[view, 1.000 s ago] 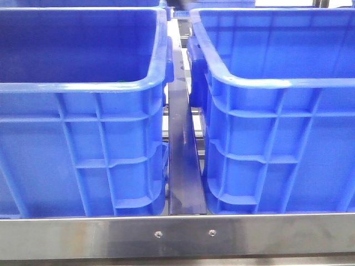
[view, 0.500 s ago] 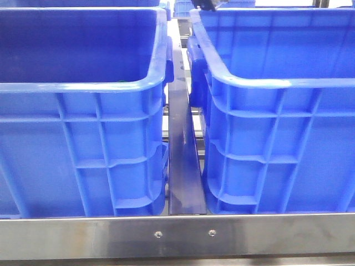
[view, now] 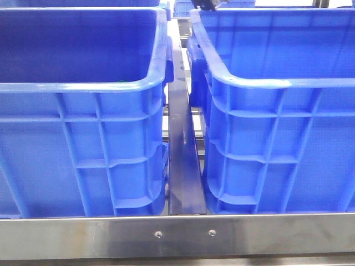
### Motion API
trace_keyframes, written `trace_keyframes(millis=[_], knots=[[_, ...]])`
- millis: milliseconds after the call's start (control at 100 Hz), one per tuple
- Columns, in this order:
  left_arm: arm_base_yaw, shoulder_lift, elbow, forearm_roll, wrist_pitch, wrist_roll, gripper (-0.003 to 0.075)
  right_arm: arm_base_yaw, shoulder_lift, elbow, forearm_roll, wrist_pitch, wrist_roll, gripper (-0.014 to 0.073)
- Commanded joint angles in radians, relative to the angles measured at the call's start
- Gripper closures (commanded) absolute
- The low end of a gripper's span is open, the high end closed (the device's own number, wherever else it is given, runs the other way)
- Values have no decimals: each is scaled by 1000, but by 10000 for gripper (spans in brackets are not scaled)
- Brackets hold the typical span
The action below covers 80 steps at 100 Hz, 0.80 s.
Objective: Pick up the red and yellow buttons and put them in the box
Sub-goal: 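Lift the red button and pass it from the left gripper to the right gripper, then carry the red button with the right gripper into the bin and release it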
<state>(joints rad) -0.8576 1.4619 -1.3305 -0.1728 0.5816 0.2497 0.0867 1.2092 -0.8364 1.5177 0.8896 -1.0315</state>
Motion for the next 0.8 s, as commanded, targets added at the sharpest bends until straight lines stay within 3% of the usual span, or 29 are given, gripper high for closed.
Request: trace_keyframes(millis=[0,70,230,310,430,500,640,790], knots=[[-10,-43,-32,-18,-63,-1,615,-1,-17,-35,70,33,-4,323],[-10,-43,-32,-18,-63,-1,615,-1,-17,-35,70,33,-4,391],[-10,-43,-32,-18,-61,-1,583,-1,-17,-35,70,33,-4,399],[-10,-43,-32,-29,-54,-1,464,-2,-17,-35,70,28,-4,399],[-10,-43,-32,-2,-38,-1,185,-9,-17,-35,70,-4,-5,399],[-10,-50,-32,1,-34,-1,109,-28,-17,-37,70,-33,-5,399],[-10,-71,-32,1,-30,-1,121,-116,-17,-69,56,-85,-45,399],[-10,-88,-32,1,-18,-1,121,-231,-17,-100,2,-231,-213,399]])
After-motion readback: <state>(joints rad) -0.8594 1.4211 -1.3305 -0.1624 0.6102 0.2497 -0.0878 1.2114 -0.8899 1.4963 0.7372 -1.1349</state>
